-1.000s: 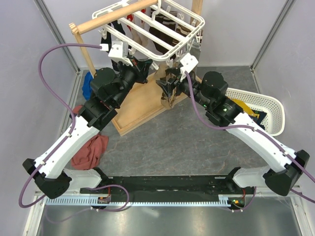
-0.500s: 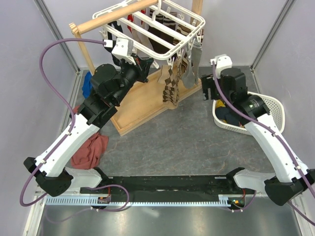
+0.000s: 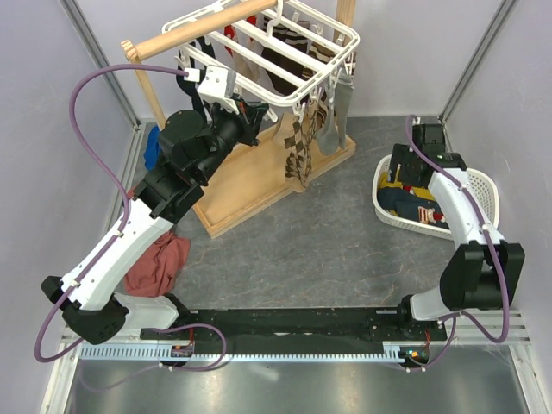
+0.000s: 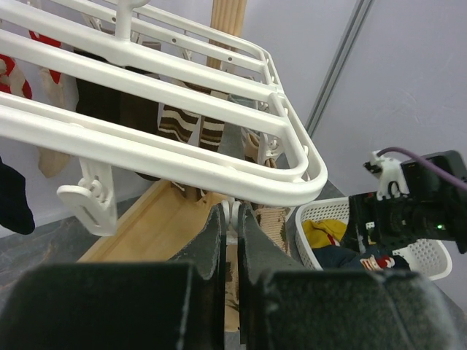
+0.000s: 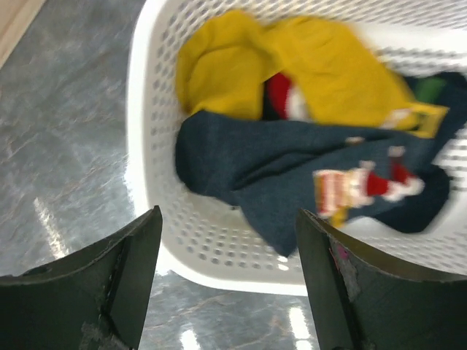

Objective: Clip the socks to the hanger
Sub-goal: Move the bin to the center of the board.

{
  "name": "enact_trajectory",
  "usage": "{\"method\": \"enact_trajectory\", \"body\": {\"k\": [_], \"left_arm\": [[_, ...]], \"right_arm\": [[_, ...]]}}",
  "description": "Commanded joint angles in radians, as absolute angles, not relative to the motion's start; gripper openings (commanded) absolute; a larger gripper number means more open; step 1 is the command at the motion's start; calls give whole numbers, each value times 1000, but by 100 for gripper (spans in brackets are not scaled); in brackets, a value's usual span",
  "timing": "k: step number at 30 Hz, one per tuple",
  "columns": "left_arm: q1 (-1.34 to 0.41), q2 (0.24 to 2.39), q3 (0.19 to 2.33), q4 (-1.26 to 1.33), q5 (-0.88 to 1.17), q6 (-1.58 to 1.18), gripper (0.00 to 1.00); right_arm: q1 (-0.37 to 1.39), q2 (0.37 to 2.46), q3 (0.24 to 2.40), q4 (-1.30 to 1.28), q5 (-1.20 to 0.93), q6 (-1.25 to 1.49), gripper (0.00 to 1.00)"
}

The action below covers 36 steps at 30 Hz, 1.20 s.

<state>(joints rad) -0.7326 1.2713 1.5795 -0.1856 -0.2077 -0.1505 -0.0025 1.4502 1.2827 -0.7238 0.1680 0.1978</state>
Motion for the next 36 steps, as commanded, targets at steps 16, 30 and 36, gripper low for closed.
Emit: {"method": "enact_trajectory", "body": {"k": [16,30,36], "left_arm": [[-730,1264,1592,-192,-170,-138,2],[-730,1261,1597,-195,-179,-121,2],[-730,1262,1603,-195,-173,-124,2]], "right_arm": [[202,1562,1017,-482,-322,202,81],[430,1168,796,-822,-302,394,82],[373,1089,911,-818,27,475,82]]}}
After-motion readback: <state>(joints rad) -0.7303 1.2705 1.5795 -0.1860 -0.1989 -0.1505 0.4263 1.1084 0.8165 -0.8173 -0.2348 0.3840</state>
